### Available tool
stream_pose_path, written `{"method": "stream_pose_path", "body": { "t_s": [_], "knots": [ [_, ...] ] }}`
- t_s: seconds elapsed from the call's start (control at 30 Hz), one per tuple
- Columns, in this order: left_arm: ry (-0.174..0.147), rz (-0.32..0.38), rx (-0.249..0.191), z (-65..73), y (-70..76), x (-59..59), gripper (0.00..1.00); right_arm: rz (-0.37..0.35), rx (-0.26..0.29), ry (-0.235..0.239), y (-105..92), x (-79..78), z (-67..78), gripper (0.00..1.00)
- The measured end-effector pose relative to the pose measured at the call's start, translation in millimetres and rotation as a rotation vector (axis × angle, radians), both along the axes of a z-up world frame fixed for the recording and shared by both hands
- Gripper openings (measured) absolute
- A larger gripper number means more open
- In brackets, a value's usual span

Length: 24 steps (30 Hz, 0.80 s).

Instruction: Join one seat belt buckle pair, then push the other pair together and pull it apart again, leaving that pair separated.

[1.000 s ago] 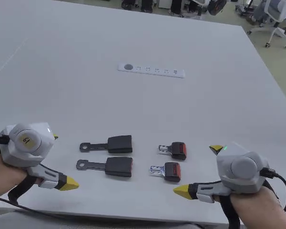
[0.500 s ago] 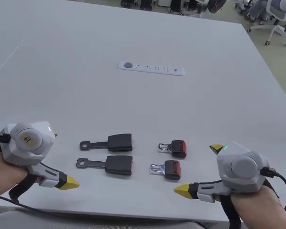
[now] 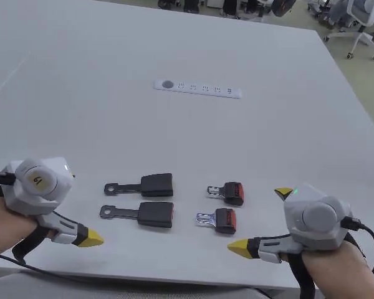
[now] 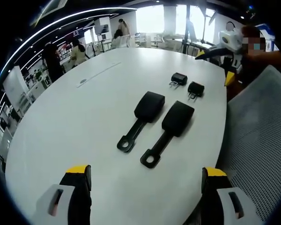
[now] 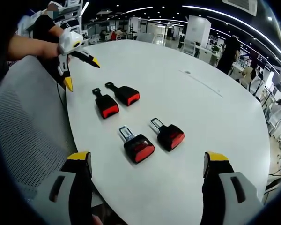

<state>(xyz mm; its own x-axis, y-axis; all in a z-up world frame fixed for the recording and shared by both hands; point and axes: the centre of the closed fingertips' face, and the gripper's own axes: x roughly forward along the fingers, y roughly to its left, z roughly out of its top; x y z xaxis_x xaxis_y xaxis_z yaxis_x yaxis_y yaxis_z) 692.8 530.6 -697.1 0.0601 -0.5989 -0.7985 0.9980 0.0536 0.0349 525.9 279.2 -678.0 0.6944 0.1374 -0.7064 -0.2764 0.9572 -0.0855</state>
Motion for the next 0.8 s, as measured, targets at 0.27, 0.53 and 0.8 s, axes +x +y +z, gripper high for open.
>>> {"method": "stream_pose_path", "body": {
  "t_s": [0.27, 0.53, 0.8],
  "knots": [
    [0.002, -0.009, 0.003, -0.4, -0.5, -2.0, 0.98, -0.004, 0.011, -0.002, 0.2, -0.3, 0.2, 0.97],
    [0.014, -0.013, 0.001, 0.0, -2.0, -3.6, 0.94, -0.006, 0.01, -0.003, -1.1, 0.3, 0.0, 0.96],
    [0.024, -0.046, 0.011, -3.1, -3.1, -10.9, 0.91, 0.008, 0.003, 0.002, 0.5, -0.2, -1.3, 0.94]
  ]
}}
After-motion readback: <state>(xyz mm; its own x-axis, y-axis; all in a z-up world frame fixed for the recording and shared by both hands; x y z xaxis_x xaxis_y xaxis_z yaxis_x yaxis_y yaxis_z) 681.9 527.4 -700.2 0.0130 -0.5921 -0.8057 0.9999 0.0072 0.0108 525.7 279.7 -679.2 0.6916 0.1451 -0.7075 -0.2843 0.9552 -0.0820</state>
